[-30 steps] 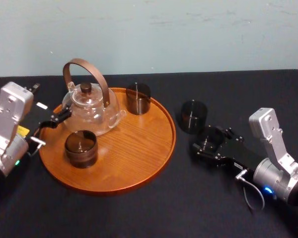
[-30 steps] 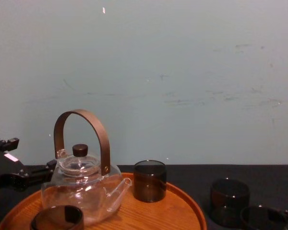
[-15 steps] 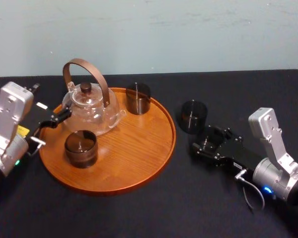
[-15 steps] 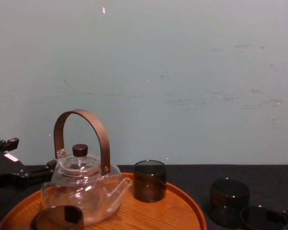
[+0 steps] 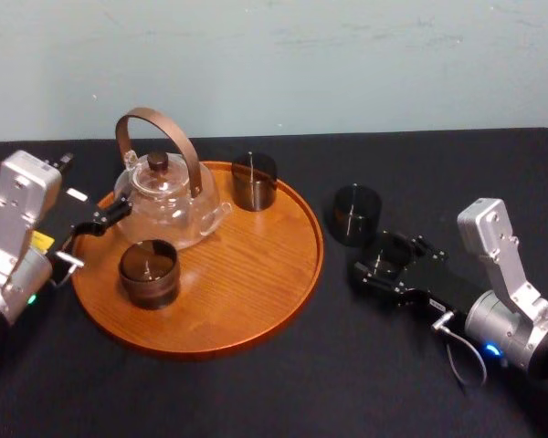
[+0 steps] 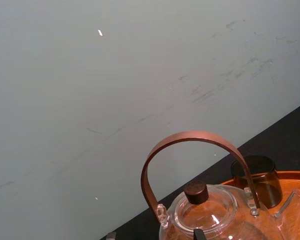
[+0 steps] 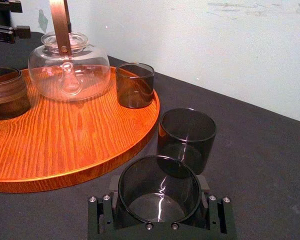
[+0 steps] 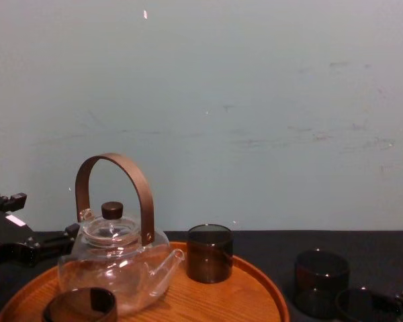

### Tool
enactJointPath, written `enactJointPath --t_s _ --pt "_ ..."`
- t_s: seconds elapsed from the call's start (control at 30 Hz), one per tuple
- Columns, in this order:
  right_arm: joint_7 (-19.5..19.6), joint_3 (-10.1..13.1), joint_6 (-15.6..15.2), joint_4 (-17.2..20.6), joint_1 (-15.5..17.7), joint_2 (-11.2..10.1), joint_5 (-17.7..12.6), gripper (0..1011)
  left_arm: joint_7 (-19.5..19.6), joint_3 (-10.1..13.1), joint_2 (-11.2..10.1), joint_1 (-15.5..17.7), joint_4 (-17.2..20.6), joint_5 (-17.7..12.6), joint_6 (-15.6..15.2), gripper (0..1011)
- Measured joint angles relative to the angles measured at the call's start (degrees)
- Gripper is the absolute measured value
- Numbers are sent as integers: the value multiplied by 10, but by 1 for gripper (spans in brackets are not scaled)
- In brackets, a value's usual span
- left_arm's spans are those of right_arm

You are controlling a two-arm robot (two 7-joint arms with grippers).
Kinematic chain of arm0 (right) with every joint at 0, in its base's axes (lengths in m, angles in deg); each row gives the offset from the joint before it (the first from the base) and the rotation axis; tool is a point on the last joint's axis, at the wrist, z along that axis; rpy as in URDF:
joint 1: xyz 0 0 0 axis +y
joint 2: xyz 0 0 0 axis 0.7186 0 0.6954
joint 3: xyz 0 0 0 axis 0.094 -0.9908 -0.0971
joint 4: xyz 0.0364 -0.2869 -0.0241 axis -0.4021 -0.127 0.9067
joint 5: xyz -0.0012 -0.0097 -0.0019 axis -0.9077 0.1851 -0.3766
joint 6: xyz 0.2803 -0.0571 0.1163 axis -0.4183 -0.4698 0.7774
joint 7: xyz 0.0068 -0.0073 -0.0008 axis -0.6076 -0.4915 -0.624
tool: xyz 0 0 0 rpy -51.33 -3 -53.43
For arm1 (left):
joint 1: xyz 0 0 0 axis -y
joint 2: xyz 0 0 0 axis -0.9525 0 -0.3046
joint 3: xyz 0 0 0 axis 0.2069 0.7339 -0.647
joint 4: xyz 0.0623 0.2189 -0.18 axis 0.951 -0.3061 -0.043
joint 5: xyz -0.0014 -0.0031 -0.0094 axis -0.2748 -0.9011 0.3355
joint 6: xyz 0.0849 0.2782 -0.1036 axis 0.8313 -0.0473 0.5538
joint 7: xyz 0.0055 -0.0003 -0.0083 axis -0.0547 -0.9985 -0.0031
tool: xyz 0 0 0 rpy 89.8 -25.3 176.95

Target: Pick up the glass from the table and place it on the tray.

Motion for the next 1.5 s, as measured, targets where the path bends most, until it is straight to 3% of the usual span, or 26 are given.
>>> enactJointPath --t_s 0.33,0.97,1.17,1.5 --pt "-10 2 6 1 1 0 -7 907 0 0 0 0 0 0 0 1001" --pt "-17 -17 3 64 -4 -5 7 907 0 0 0 0 0 0 0 1001" --pt "-22 -40 0 68 -23 7 19 907 0 0 0 0 0 0 0 1001" --pt "-28 -76 1 42 -57 40 31 907 0 0 0 0 0 0 0 1002"
